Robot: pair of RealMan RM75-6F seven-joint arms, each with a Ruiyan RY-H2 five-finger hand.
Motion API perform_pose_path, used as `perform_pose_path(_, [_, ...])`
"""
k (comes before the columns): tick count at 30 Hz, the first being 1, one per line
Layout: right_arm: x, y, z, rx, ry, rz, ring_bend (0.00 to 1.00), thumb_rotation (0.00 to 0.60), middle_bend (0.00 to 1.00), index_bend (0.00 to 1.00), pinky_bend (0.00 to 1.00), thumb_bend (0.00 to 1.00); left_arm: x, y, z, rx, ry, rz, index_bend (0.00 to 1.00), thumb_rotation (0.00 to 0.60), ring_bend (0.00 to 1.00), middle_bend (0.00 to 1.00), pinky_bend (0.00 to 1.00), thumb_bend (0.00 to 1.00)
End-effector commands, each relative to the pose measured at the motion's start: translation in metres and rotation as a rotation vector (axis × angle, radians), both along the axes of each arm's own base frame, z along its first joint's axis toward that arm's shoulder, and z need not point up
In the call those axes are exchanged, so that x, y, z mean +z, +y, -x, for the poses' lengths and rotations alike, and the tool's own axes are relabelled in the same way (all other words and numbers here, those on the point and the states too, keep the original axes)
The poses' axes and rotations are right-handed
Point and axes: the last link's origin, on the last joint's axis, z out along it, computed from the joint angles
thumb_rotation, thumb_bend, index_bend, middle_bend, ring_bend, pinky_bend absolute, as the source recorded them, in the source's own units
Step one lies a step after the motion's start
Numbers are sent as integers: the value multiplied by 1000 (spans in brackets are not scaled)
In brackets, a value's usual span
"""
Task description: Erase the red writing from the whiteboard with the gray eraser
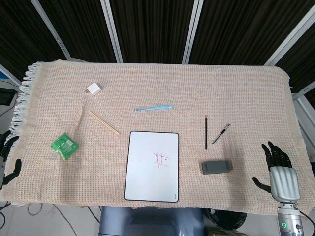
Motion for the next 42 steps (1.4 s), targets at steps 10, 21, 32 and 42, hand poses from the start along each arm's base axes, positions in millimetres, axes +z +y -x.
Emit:
perform_pose_path(10, [2,6,-3,9,-5,-2,78,600,36,40,151,109,1,-5,-1,-6,-5,-3,145,600,0,11,0,476])
perform_pose_path(21, [0,4,-2,5,-11,-27,78,600,36,37,151,109,1,-4,-1,-4,-6,-3,145,600,0,11,0,476])
perform_pose_path(32, [4,8,-2,12,-61,-57,76,600,36,35,150,110,-3,-6,-3,1,-20,-4,145,600,0,11,0,476])
perform_pose_path(42, [-17,0,-13,87,-92,-314,91,600,98,40,151,110,-1,-4,-3,6,-28,-12,145,600,0,11,0,476])
